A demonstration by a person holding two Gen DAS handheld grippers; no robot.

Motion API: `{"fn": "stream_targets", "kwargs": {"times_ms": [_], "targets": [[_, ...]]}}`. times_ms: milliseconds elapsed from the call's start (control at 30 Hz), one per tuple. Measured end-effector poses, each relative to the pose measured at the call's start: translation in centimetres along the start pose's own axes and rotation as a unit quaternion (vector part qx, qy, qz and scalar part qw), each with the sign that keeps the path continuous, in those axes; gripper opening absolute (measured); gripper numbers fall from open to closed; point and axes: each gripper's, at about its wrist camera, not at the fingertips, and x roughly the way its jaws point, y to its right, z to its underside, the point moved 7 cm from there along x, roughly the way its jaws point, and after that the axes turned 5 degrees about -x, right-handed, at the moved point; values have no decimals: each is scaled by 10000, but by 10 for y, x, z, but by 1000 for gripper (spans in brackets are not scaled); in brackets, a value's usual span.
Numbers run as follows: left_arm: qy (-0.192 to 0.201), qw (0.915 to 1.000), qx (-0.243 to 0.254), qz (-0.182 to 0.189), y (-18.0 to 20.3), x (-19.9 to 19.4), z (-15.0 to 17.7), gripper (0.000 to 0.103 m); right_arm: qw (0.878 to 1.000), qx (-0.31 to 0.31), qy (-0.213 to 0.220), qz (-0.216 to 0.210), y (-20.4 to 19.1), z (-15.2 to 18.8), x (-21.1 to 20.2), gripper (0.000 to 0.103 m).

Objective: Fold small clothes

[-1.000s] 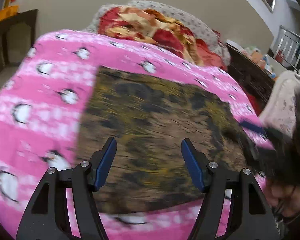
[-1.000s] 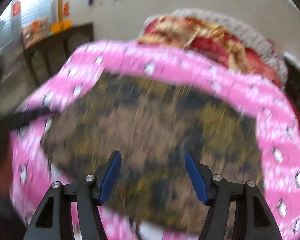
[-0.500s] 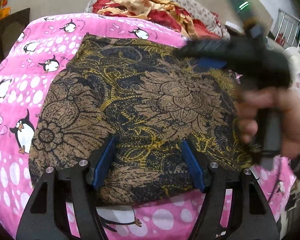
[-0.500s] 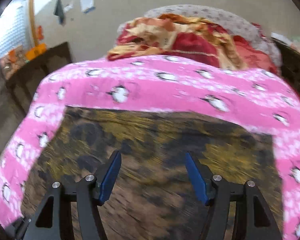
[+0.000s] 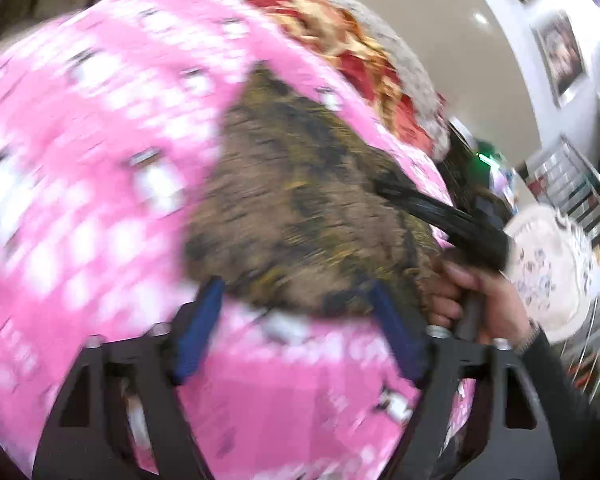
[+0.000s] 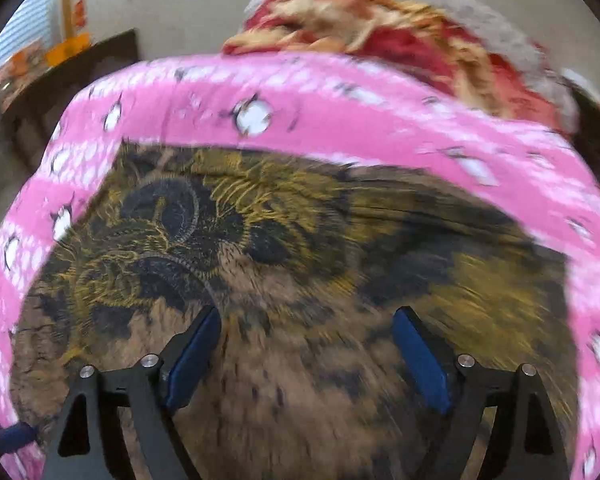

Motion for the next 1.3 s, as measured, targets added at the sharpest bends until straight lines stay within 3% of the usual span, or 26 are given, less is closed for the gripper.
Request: {"fn": "stream_targets", "kwargs": {"times_ms": [133, 200, 233, 367, 433, 500, 600, 633, 767, 900, 967, 1033, 1100, 1200, 1267, 1300], "targets": [[39, 9992, -363, 186, -11, 3, 4, 90, 9986, -93, 61, -510, -22, 38, -21, 87], [-46, 9983, -422, 390, 0, 12, -1, 100, 9981, -517, -44, -346, -36, 64, -8, 91], [-94, 9977, -472, 479, 3, 17, -3, 101, 9970, -666, 319, -220, -39, 69, -14, 90], [-94, 9959, -651, 623, 14, 34, -15, 102, 9977, -491, 245, -400, -37, 68, -15, 94], [-208, 9898, -868, 1113, 23, 41, -20, 102, 9976, -485, 267, -411, -37, 67, -17, 94], [-479, 9766, -1145, 1754, 37, 45, -20, 102, 9976, -513, 275, -373, -39, 66, -18, 94], [-594, 9760, -1118, 1769, 36, 46, -17, 100, 9976, -506, 284, -380, -38, 66, -17, 94], [-569, 9765, -1143, 1735, 32, 45, -22, 93, 9976, -510, 286, -381, -36, 68, -14, 94], [61, 9781, -1505, 1439, -3, 31, -67, 92, 9975, -519, 286, -376, -35, 67, -13, 94], [-514, 9826, -991, 1485, 14, 46, -54, 92, 9975, -522, 286, -370, -36, 68, -13, 94], [-895, 9749, -918, 1821, 27, 47, -37, 92, 9975, -525, 286, -364, -36, 68, -13, 94], [-871, 9788, -726, 1708, 29, 44, -36, 92, 9976, -524, 285, -364, -37, 68, -13, 94], [-570, 9806, -973, 1602, 16, 42, -50, 92, 9976, -530, 283, -356, -37, 68, -13, 94], [-341, 9793, -1308, 1508, 5, 45, -61, 87, 9976, -544, 264, -330, -37, 69, -12, 94], [-320, 9858, -1096, 1228, 8, 47, -55, 65, 9978, -528, 218, -332, -37, 69, -11, 94], [-279, 9899, -995, 970, 4, 48, -51, 40, 9980, -523, 129, -329, -37, 68, -11, 94]]}}
